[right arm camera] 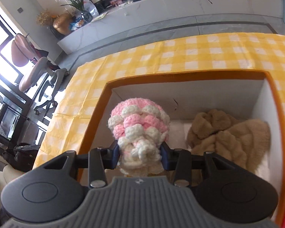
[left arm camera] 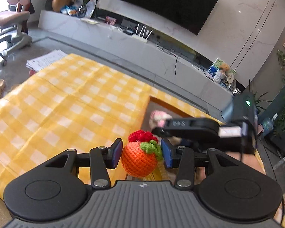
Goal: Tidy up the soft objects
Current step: 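Open the right tool to drop the hat into the box while the left releases the fruit, then withdraw both tools from the box toward the white bib, then grasp the white terry bib with the right tool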
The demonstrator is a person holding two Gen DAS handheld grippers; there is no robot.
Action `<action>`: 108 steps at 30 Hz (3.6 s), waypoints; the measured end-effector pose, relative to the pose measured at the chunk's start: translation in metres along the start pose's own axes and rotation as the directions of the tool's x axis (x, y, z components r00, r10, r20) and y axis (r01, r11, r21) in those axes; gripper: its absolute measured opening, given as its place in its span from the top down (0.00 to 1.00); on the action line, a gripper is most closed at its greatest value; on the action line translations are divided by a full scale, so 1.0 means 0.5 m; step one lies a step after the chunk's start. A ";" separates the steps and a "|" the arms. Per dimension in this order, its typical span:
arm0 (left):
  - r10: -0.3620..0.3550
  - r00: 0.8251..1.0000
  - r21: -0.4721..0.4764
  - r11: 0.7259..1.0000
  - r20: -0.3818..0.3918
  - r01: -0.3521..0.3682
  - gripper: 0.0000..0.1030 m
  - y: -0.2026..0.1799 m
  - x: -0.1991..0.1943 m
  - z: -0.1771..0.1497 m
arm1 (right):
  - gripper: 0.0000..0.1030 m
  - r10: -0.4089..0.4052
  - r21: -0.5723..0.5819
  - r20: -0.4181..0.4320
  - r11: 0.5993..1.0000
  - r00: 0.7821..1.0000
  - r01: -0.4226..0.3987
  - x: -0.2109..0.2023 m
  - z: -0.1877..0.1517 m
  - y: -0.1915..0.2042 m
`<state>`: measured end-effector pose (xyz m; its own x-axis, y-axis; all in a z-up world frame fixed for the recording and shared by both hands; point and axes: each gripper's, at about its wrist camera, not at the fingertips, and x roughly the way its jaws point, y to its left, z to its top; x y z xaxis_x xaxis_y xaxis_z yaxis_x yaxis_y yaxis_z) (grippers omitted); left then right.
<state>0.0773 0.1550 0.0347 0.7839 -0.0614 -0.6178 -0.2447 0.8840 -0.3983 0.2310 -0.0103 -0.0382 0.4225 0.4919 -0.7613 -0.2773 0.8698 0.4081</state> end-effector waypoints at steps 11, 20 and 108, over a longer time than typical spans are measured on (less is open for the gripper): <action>-0.052 0.997 0.155 0.986 -0.051 0.059 0.51 -0.055 -0.022 -0.015 | 0.18 0.021 -0.052 -0.070 0.998 0.997 -0.025 0.036 -0.006 0.003; -0.108 0.979 0.258 0.954 -0.172 0.150 0.51 -0.137 0.013 -0.058 | 0.15 -0.073 -0.279 0.139 0.954 0.988 0.110 -0.211 -0.050 -0.008; -0.253 0.963 0.610 0.749 -0.098 0.259 0.08 -0.636 0.179 -0.381 | 0.23 -0.527 0.281 0.174 0.836 0.832 0.471 -0.410 -0.103 -0.685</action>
<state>0.1165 -0.2197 -0.0229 0.7603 -0.3281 -0.5606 0.3678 0.9288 -0.0447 0.1952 -0.4110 -0.0479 0.6480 -0.0423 -0.7605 0.2093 0.9699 0.1245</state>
